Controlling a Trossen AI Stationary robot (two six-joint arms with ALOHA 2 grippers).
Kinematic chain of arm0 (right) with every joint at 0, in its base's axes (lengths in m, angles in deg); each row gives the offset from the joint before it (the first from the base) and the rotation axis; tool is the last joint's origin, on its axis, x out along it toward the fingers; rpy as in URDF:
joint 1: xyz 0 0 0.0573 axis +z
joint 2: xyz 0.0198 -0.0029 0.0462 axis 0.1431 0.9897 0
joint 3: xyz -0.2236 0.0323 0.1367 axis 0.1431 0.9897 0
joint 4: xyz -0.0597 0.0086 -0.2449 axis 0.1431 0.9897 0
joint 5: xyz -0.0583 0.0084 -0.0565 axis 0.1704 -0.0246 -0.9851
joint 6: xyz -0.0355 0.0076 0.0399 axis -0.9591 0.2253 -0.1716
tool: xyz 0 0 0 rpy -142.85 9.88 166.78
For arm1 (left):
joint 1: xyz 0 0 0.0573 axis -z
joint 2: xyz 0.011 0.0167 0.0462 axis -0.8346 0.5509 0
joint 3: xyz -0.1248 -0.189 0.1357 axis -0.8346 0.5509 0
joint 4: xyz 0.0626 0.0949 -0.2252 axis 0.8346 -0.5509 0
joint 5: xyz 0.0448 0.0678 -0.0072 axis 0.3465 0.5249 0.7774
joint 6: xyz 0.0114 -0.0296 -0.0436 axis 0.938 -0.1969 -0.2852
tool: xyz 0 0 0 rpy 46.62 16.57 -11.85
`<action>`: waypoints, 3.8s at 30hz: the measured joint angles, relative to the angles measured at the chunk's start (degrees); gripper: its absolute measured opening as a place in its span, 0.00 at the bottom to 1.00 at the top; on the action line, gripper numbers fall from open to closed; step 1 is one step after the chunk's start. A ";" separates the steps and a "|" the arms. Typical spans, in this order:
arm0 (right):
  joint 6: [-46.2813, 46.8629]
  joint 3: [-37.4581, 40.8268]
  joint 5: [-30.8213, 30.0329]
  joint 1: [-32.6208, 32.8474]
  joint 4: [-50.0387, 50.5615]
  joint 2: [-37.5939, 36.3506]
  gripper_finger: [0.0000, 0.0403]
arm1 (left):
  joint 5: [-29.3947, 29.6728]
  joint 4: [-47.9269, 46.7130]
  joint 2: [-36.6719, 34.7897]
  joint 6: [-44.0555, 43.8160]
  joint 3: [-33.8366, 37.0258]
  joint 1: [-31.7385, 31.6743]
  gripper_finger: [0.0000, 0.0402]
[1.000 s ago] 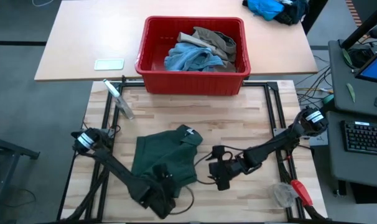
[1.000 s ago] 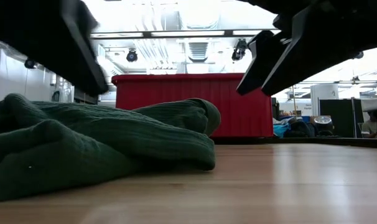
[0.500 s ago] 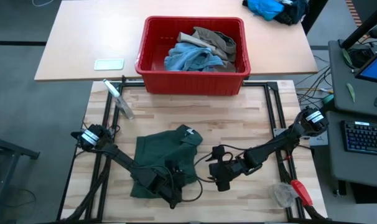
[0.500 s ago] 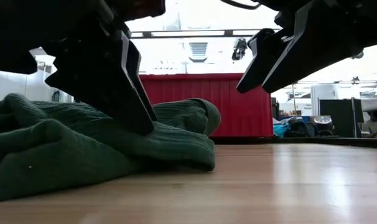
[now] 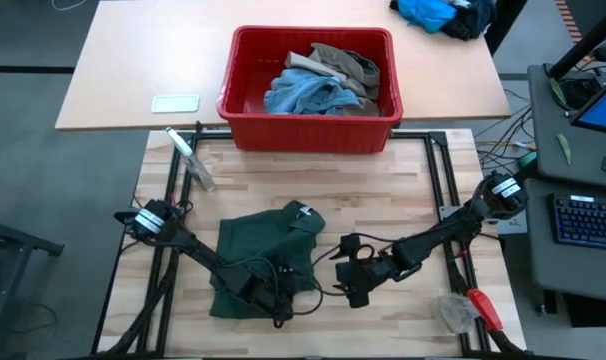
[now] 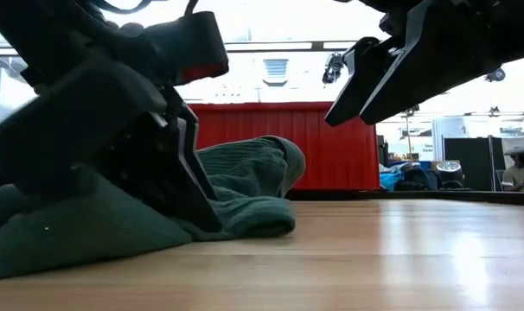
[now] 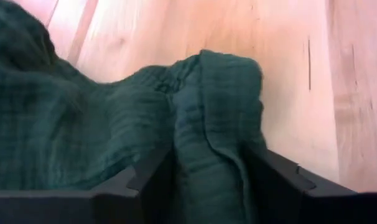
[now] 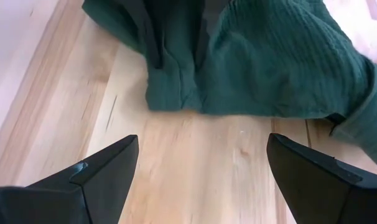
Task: Fold Laundry from Bin
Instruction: Fold the green polo shirt
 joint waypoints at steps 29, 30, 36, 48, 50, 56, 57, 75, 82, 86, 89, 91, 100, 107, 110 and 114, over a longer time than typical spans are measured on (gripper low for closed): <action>0.00 0.00 -0.10 0.00 -0.82 -0.02 0.85 | 11.93 -16.01 -10.16 -10.75 -4.00 0.70 0.02; 0.00 0.00 -0.10 -0.02 -0.80 -0.02 0.85 | 11.85 -16.01 -9.95 -11.36 -3.98 0.70 0.02; 0.00 0.02 -0.07 -0.01 -0.83 0.00 0.85 | 7.50 -15.92 -8.10 -15.70 -3.89 0.59 0.06; 0.00 0.02 -0.01 0.00 -1.20 0.00 0.85 | 7.75 -15.78 -3.03 -15.58 -3.85 0.66 0.13; 0.00 0.02 -0.01 0.00 -1.22 -0.02 0.85 | 8.40 -16.28 -3.59 -14.77 -3.85 0.68 0.07; 0.02 0.02 -0.03 -0.02 -1.29 -0.02 0.85 | 11.69 -25.31 -8.28 -16.92 -4.00 0.70 0.04; 0.02 0.02 -0.03 -0.02 -1.40 0.00 0.85 | 12.23 -27.53 -8.94 -17.82 -4.00 0.69 0.04; -0.31 0.02 -0.03 -0.38 -5.23 -0.02 0.85 | 20.87 -62.80 -14.03 -45.75 -3.96 0.20 0.06; -0.38 0.02 0.04 -0.52 -6.47 -0.02 0.85 | 17.30 -77.20 -13.91 -67.98 -3.69 0.20 0.09; -0.54 0.02 0.10 -0.52 -8.29 0.00 0.85 | 15.46 -78.00 -13.91 -69.50 -3.17 0.13 0.13; -1.59 0.02 0.10 -0.52 -10.65 -0.01 0.85 | 13.23 -78.33 -13.91 -69.29 -2.70 0.07 0.19; -2.29 0.02 0.11 -0.62 -12.79 0.12 0.85 | 11.91 -79.03 -13.91 -68.75 -2.20 0.07 0.25; -4.31 -0.38 0.61 -2.24 -26.51 7.15 0.85 | 9.74 -78.87 -14.42 -59.16 -0.88 0.37 0.44; -5.07 -6.92 4.00 -3.76 -27.82 15.75 0.85 | 1.93 -60.29 -14.93 -37.36 -1.34 5.70 0.47; -5.68 -11.14 7.32 -3.65 -27.87 20.09 0.85 | -1.55 -51.60 -14.91 -34.94 -1.29 9.72 0.47; -6.27 -16.60 11.22 -3.60 -27.00 25.59 0.85 | -1.48 -47.35 -14.89 -38.49 -1.29 15.45 0.47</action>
